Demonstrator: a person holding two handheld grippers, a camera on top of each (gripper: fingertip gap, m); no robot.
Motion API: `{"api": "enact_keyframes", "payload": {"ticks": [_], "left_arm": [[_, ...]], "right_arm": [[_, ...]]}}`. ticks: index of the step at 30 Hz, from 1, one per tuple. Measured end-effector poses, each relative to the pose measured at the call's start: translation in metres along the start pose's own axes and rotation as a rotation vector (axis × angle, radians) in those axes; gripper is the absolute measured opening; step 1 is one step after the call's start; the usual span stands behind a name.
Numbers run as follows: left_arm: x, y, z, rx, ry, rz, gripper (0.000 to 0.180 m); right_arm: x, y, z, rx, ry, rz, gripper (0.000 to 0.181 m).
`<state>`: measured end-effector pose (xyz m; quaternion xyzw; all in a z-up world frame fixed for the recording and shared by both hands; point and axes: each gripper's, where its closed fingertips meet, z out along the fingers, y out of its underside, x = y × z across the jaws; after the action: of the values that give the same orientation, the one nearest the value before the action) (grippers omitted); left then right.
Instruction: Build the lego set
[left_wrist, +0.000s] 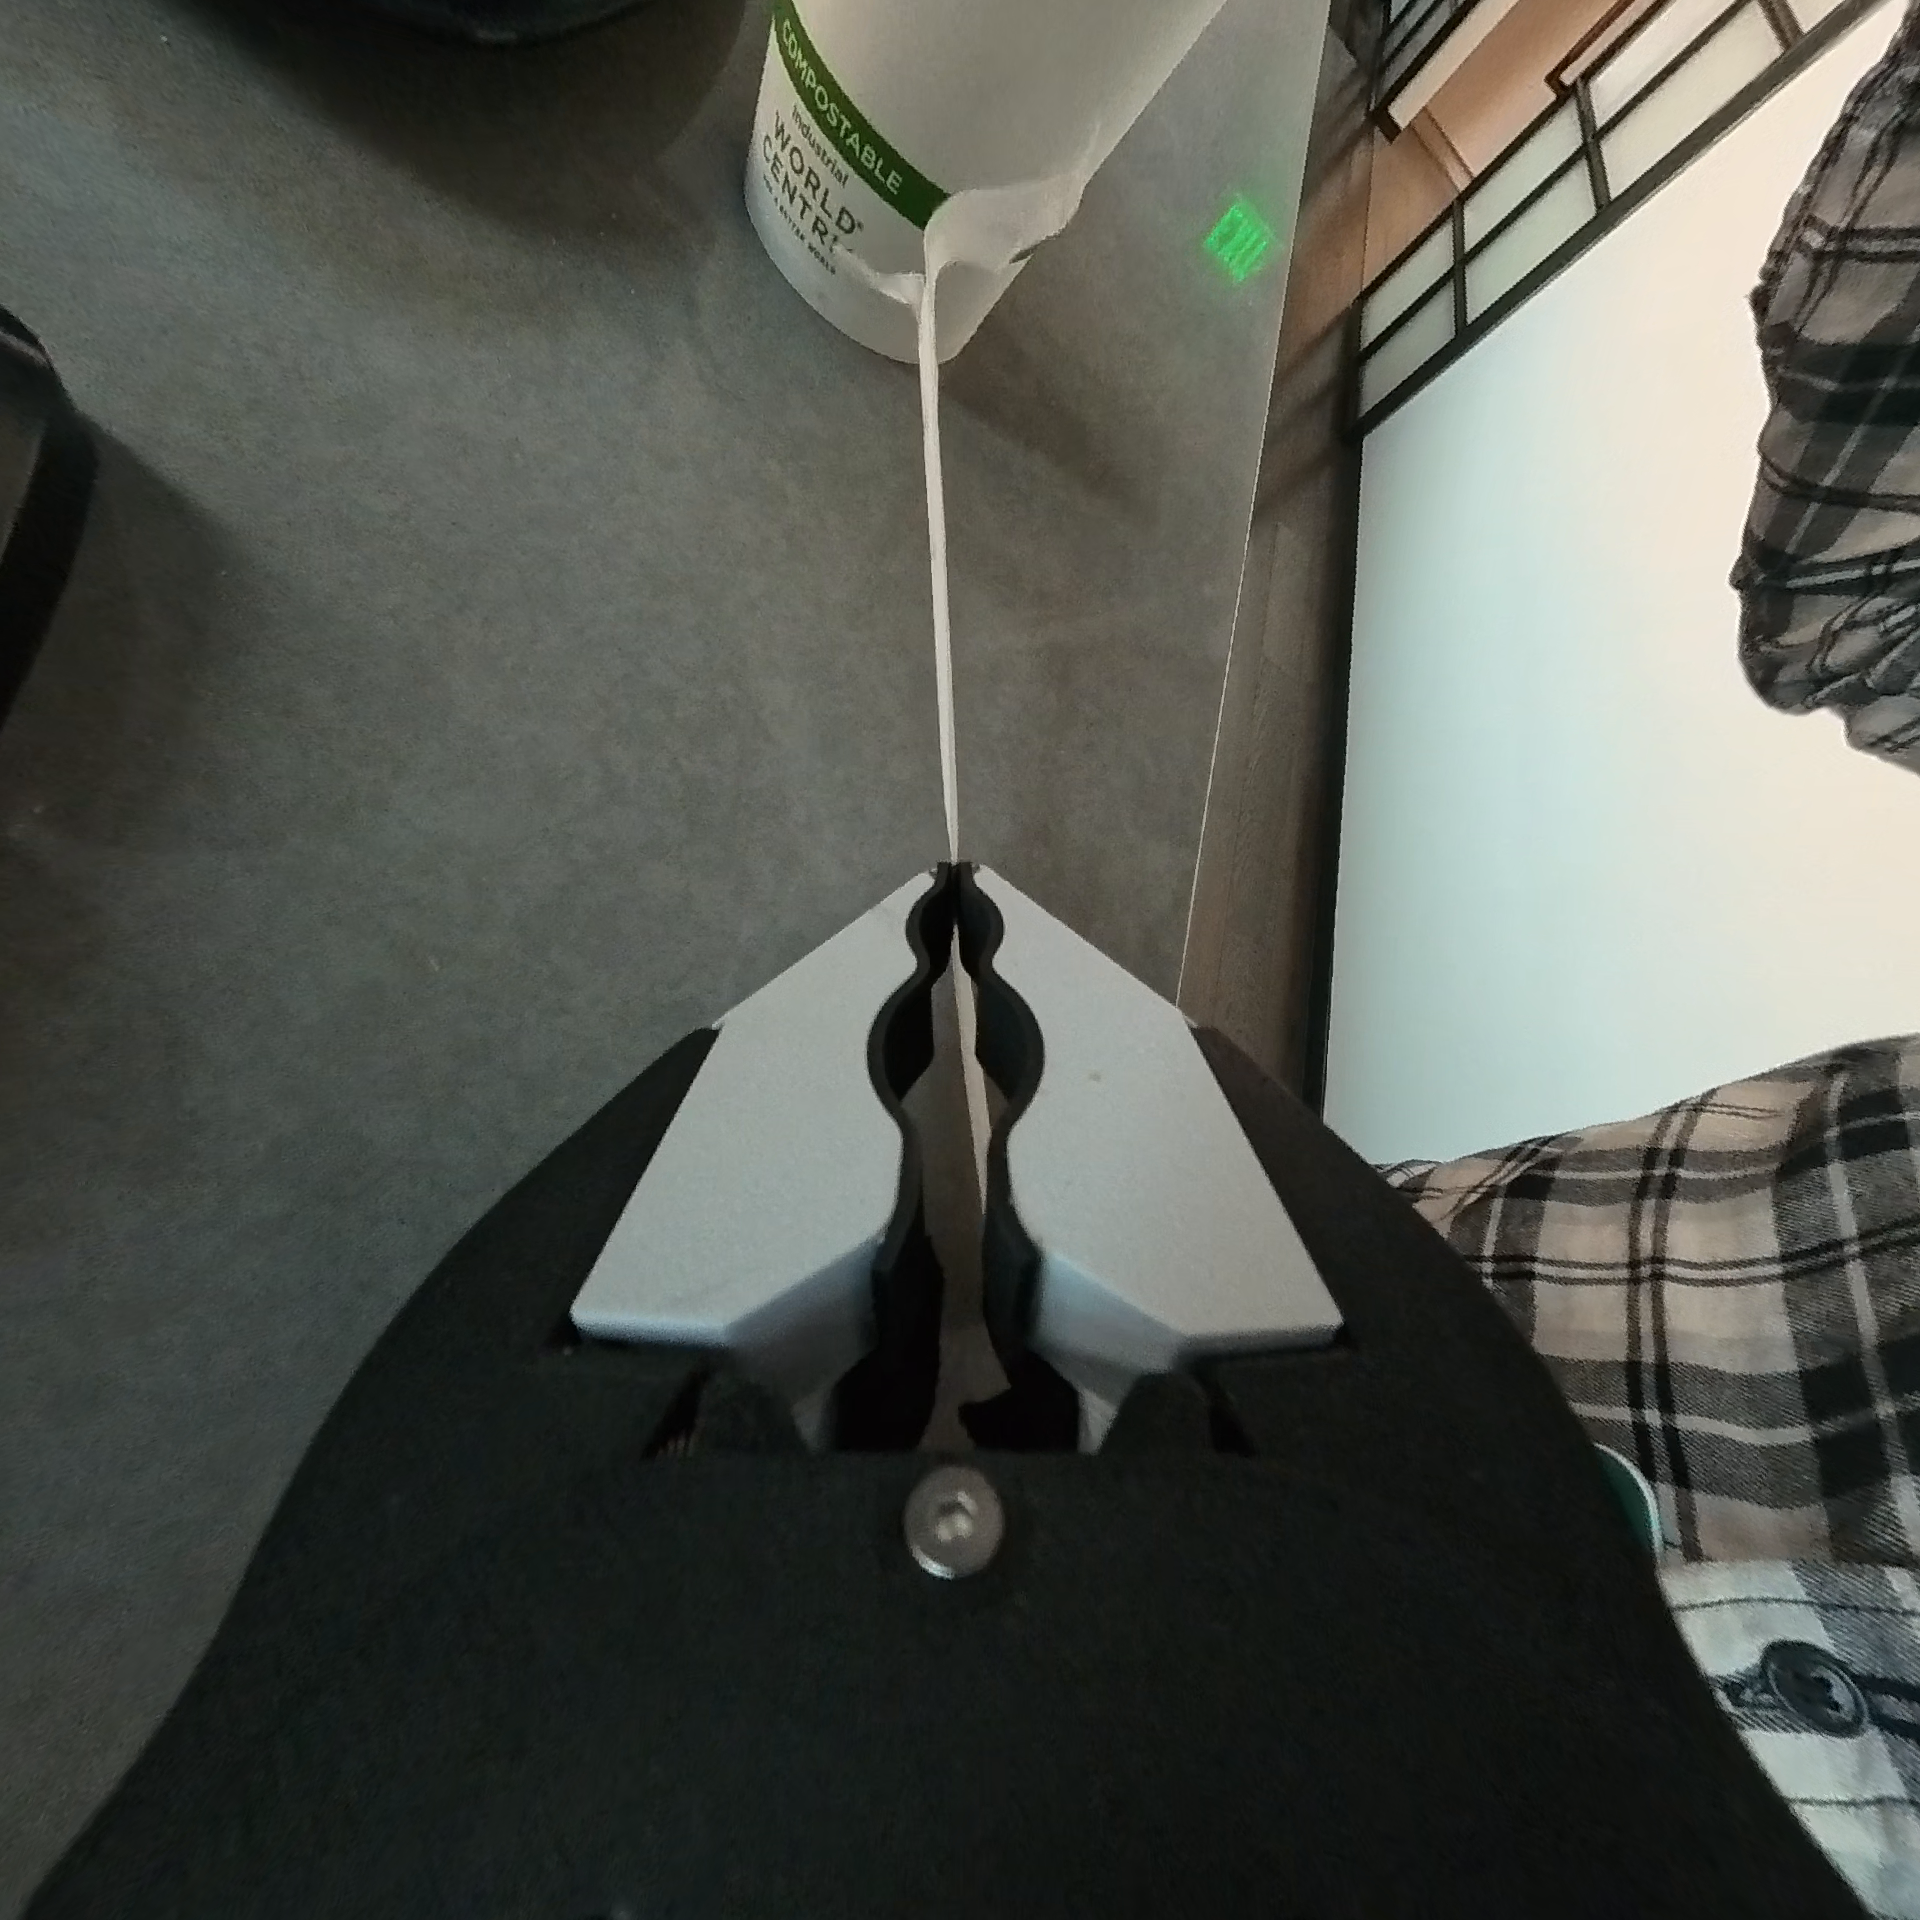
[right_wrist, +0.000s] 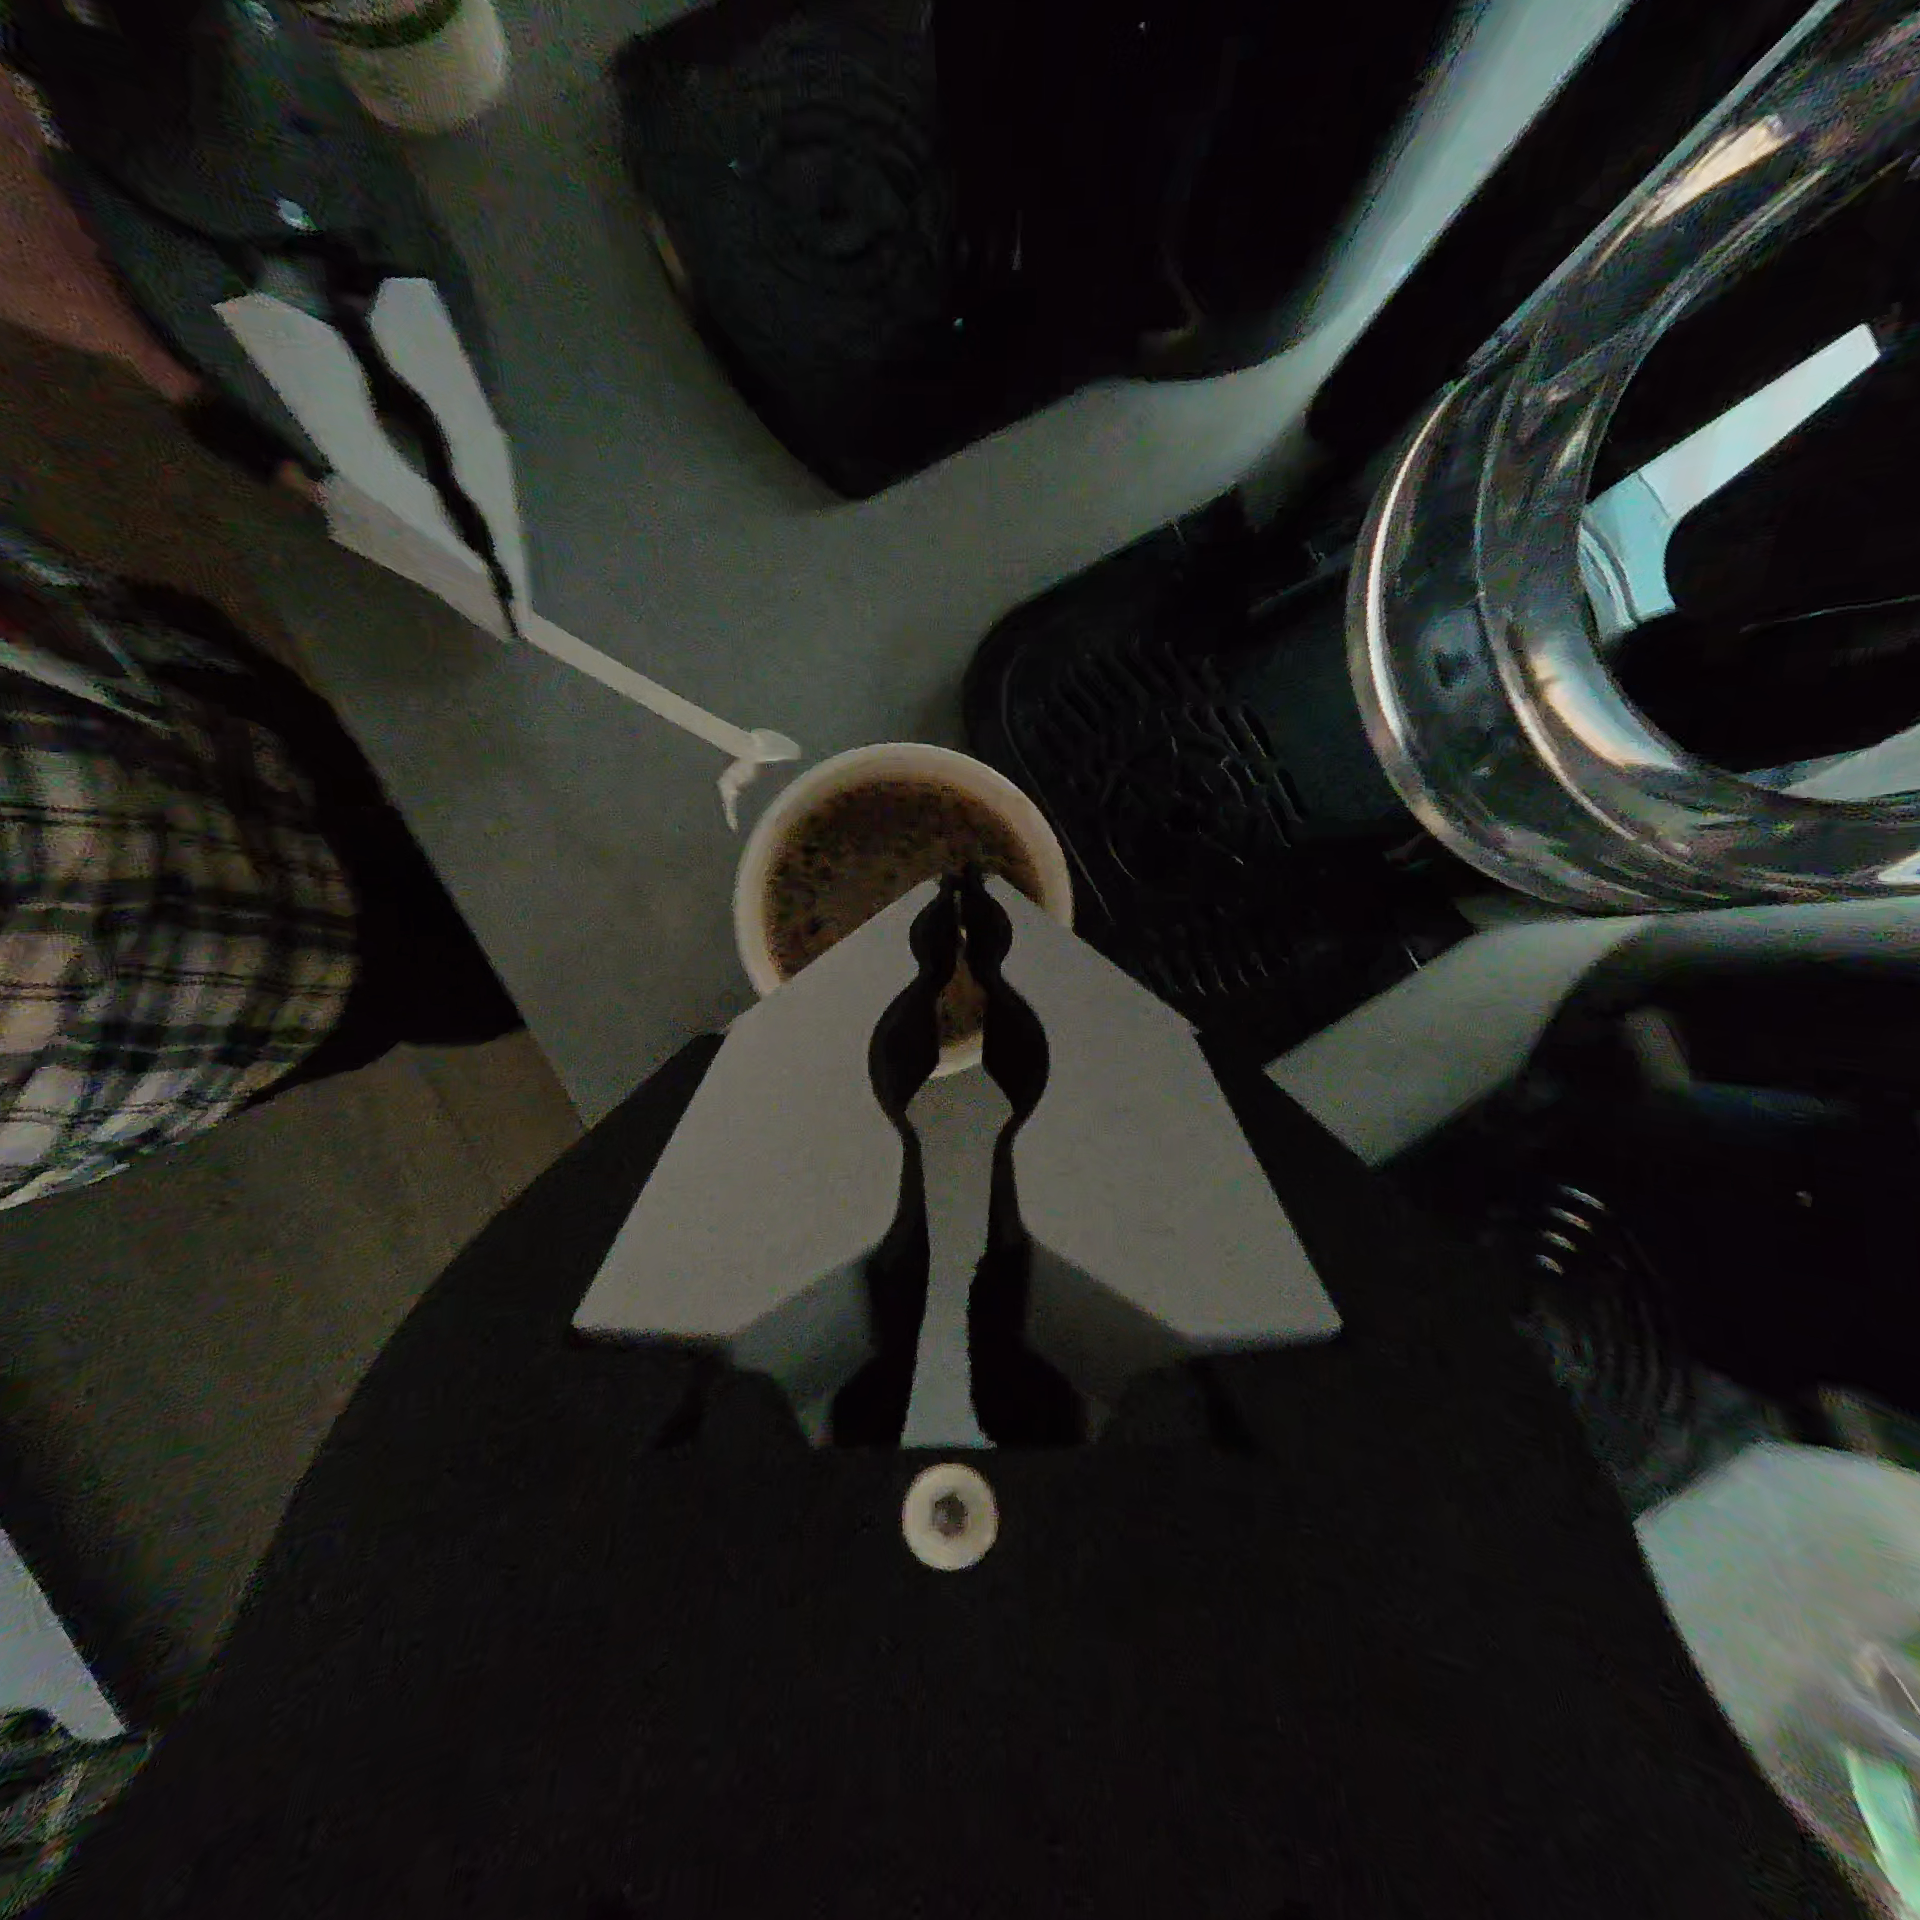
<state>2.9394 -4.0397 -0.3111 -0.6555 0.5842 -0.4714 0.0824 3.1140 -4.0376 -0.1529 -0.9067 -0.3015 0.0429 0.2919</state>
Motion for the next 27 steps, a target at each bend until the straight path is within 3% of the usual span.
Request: {"api": "enact_keyframes", "payload": {"ticks": [3,6,8,11,13,16,18,20,22,24,27], "left_arm": [[0.000,0.000,0.000,0.003,-0.001,0.002,0.000],[0.000,0.001,0.001,-0.008,0.001,0.003,0.000],[0.000,0.001,0.000,-0.004,0.000,0.004,0.000],[0.000,0.000,0.000,-0.001,-0.002,0.002,0.000],[0.000,0.001,0.001,-0.010,0.000,0.004,0.000],[0.000,0.001,0.000,-0.003,0.000,0.003,0.000],[0.000,0.000,0.000,-0.003,-0.001,0.004,0.000],[0.000,0.001,0.001,-0.009,0.001,0.003,0.000],[0.000,0.001,0.001,-0.010,0.003,0.002,0.000],[0.000,0.001,0.001,-0.005,0.003,0.002,0.000],[0.000,0.001,0.001,-0.007,0.004,0.002,0.000]], "right_arm": [[-0.031,-0.010,-0.007,0.063,-0.141,-0.087,0.000],[-0.009,-0.021,-0.002,0.078,-0.021,-0.049,0.000],[-0.004,0.001,-0.001,-0.020,-0.016,-0.026,0.000],[-0.036,-0.012,-0.008,0.058,-0.145,-0.088,0.000],[-0.025,-0.025,-0.003,0.094,-0.087,-0.077,0.000],[-0.003,-0.001,-0.001,-0.014,-0.012,-0.015,0.000],[-0.030,-0.011,-0.009,0.053,-0.140,-0.081,0.000],[-0.032,-0.025,-0.009,0.099,-0.133,-0.105,0.000],[-0.006,-0.018,-0.004,0.048,-0.023,-0.039,0.000],[-0.011,0.001,-0.002,-0.035,-0.064,-0.047,0.000],[-0.035,-0.022,-0.005,0.081,-0.147,-0.124,0.000]]}}
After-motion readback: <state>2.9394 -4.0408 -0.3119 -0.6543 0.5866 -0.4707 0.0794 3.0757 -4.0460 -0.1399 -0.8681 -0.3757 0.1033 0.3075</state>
